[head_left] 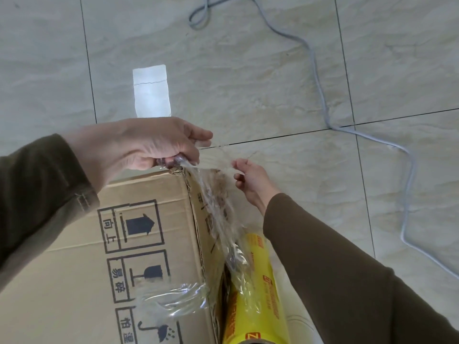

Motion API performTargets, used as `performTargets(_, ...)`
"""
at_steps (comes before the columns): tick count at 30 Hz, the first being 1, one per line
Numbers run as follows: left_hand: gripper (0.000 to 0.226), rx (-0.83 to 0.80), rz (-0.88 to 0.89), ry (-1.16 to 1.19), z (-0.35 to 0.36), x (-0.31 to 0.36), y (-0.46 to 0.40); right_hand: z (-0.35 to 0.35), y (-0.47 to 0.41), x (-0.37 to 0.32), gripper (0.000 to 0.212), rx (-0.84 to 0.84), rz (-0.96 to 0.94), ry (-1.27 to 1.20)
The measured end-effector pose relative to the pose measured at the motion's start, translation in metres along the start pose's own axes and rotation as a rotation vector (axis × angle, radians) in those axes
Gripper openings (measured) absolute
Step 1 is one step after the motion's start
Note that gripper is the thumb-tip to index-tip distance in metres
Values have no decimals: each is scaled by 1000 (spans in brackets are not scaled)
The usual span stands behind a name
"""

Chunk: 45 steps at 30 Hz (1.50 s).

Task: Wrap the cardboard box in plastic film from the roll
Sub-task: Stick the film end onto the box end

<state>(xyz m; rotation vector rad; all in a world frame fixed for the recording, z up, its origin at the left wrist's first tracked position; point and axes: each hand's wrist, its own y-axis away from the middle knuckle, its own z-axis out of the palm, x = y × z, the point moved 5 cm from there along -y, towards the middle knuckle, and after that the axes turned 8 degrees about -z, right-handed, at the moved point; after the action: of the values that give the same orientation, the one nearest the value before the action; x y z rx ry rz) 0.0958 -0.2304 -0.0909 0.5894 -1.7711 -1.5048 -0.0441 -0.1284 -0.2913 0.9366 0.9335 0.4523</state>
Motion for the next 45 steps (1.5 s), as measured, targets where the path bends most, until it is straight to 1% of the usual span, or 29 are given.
performTargets(3, 60, -48, -38, 26, -8, 0, 0, 2, -17, -19, 26, -54, -79, 145)
performTargets(6, 57, -77, -50, -34, -19, 2, 1, -4, -35, -49, 28, -53, -208, 292)
performTargets(8, 55, -96, -68, -77, -22, 3, 0, -7, -41, -62, 30, -125, -269, 449)
performTargets(9, 52, -99, -76, -120, -22, 3, 0, -8, -42, -63, 29, -189, -257, 484)
performTargets(10, 47, -95, -82, -178, -22, 3, 0, -8, -41, -61, 28, -257, -204, 466)
performTargets(12, 32, -69, -88, -270, -22, 4, 0, -9, -36, -55, 23, -370, -74, 364)
performTargets(14, 23, -11, -69, -299, -24, 4, -1, -11, -32, -48, 16, -430, -17, 308)
performTargets(15, 19, 27, -51, -315, -25, 4, -2, -12, -32, -46, 12, -426, -23, 300)
performTargets(17, 15, 96, -1, -359, -25, 3, -6, -11, -35, -43, 13, -363, -48, 273)
performTargets(20, 19, 150, 55, -277, -19, -1, -12, -4, -42, -35, 18, -290, -10, 151)
performTargets(22, 29, 110, 33, -169, -17, -4, -16, -1, -47, -30, 19, -223, -4, 168)
performTargets(25, 39, -28, -33, -104, -18, -6, -16, 2, -56, -24, 22, -101, -72, 391)
performTargets(27, 47, -133, -76, -44, -20, -10, -15, 7, -61, -15, 24, -44, -87, 474)
performTargets(29, 56, -190, -114, 13, -23, -17, -16, 12, -63, -6, 28, -4, -98, 542)
performTargets(31, 55, -204, -152, 39, -28, -25, -20, 16, -64, 2, 31, 32, -147, 649)
performTargets(32, 51, -193, -172, 43, -31, -30, -22, 18, -63, 4, 28, 45, -174, 705)
performTargets(34, 49, -162, -207, 5, -37, -38, -27, 20, -59, 3, 13, 91, -232, 801)
performTargets(35, 52, -161, -221, -33, -39, -41, -29, 20, -56, 1, 11, 121, -262, 852)
performTargets(36, 56, -167, -237, -70, -39, -44, -30, 21, -55, -1, 15, 142, -293, 910)
performTargets(38, 53, -181, -259, -161, -41, -47, -33, 28, -51, -2, 16, 110, -355, 1045)
performTargets(41, 37, -173, -268, -355, -43, -48, -35, 39, -50, 2, 9, 28, -422, 1192)
performTargets(43, 40, -177, -264, -446, -46, -47, -30, 40, -51, 6, 4, 30, -444, 1214)
performTargets(45, 43, -156, -282, -528, -46, -49, -30, 42, -50, 8, 3, 33, -484, 1264)
